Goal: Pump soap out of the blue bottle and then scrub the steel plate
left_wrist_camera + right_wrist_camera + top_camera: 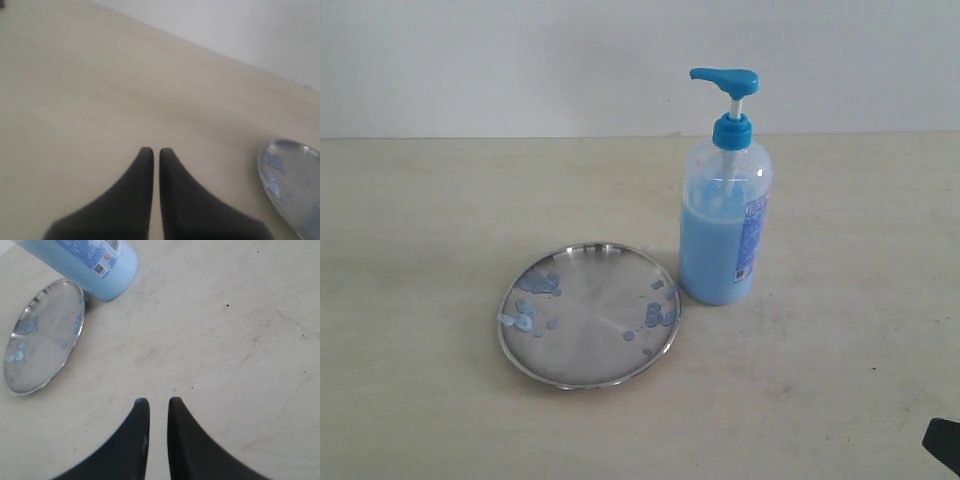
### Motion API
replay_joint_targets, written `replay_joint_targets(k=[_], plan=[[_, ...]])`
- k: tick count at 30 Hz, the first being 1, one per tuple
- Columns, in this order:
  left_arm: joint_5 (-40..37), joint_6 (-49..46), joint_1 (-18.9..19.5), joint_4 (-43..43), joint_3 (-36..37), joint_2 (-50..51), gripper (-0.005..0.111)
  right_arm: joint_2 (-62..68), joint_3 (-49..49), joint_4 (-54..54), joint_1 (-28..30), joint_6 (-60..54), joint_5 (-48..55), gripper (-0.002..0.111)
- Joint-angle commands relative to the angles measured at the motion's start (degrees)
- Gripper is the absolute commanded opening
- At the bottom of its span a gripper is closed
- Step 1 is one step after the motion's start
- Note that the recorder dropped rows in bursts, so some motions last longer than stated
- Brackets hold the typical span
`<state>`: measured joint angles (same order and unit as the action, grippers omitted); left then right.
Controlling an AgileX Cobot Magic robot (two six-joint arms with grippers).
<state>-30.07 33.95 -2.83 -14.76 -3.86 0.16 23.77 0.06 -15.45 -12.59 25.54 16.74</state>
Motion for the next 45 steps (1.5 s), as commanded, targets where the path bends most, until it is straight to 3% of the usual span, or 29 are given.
replay_joint_targets(k=[1, 4, 6, 9, 13, 16, 38, 45], plan=[[6.0, -8.2, 6.9, -1.7, 0.3, -0.2, 0.004, 0.3, -0.1, 0.4, 0.1, -0.5, -1.0, 0.002], [9.3, -12.0, 10.4, -1.3, 0.3, -0.2, 0.004, 0.3, -0.1, 0.4, 0.1, -0.5, -1.0, 0.002], [7.9, -14.5, 12.0, -1.3, 0.4, -0.2, 0.004, 0.3, -0.1, 0.4, 0.1, -0.5, -1.0, 0.002], [4.4, -25.8, 13.7, -1.2, 2.0, -0.2, 0.004, 0.3, -0.1, 0.4, 0.1, -0.5, -1.0, 0.002], [4.8, -40.0, 13.9, 8.7, 3.8, -0.2, 0.004, 0.3, -0.1, 0.4, 0.1, -0.5, -1.0, 0.002], [7.3, -45.3, 13.9, 16.6, 3.9, -0.2, 0.004, 0.3, -0.1, 0.4, 0.1, -0.5, -1.0, 0.002], [9.0, -44.0, 12.8, 18.9, 3.9, -0.2, 0.004, 0.3, -0.1, 0.4, 0.1, -0.5, -1.1, 0.002], [9.7, -43.9, 12.5, 24.5, 3.9, -0.2, 0.004, 0.3, -0.1, 0.4, 0.1, -0.5, -1.1, 0.002]])
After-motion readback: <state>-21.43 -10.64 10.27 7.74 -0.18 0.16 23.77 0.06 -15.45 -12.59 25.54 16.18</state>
